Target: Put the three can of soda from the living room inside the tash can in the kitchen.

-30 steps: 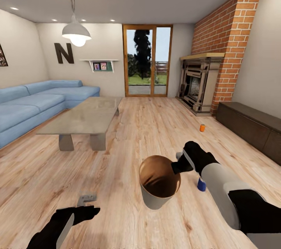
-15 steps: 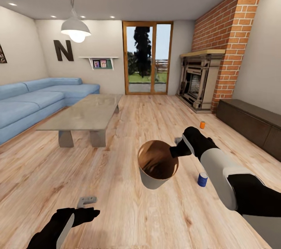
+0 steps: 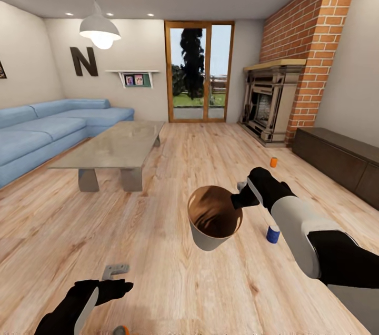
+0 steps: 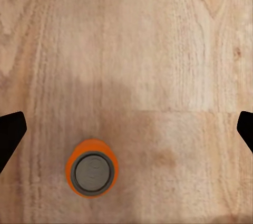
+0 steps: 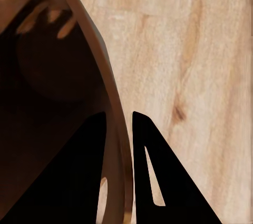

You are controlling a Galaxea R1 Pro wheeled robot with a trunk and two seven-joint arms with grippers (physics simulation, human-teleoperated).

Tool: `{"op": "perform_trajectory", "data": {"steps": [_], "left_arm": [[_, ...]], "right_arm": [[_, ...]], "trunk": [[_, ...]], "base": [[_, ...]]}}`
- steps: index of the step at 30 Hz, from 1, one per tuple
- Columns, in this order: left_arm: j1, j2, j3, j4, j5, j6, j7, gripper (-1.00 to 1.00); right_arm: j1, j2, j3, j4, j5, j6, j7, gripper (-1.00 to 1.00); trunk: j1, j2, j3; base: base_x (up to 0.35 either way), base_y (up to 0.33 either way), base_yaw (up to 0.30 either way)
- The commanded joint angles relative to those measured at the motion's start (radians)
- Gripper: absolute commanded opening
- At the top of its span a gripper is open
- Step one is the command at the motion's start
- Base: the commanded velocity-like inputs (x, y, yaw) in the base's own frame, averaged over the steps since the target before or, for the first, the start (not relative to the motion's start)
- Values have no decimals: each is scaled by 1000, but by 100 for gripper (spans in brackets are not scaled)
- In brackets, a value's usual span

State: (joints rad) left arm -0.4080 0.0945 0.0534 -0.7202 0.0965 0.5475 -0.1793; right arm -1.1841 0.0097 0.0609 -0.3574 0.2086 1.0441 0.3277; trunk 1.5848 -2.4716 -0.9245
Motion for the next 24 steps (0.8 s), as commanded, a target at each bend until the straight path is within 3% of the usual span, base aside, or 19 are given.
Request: {"op": "perform_trajectory", "data": {"steps": [1,10,13,24], "left_arm": [[0,0,0,0,0,0,0,100],[0,2,0,0,0,0,-1,100],[0,2,-2,0,0,0,-1,100],[0,2,-5,1,-1,4,-1,100]], "right_arm": [[-3,0,-6,-1,-29,3,4,-100],[-91,-1,-6,67,-28,3,3,-100],[-111,1,-6,96,-29,3,2,-100],[-121,-2,-6,111,-29,3,-5,-100]], "trunk": [[4,-7,-5],[4,-7,-19],[15,-28,-33],[20,-31,-93]], "base": [[0,0,0],[0,0,0],[0,0,0],[0,0,0]]}}
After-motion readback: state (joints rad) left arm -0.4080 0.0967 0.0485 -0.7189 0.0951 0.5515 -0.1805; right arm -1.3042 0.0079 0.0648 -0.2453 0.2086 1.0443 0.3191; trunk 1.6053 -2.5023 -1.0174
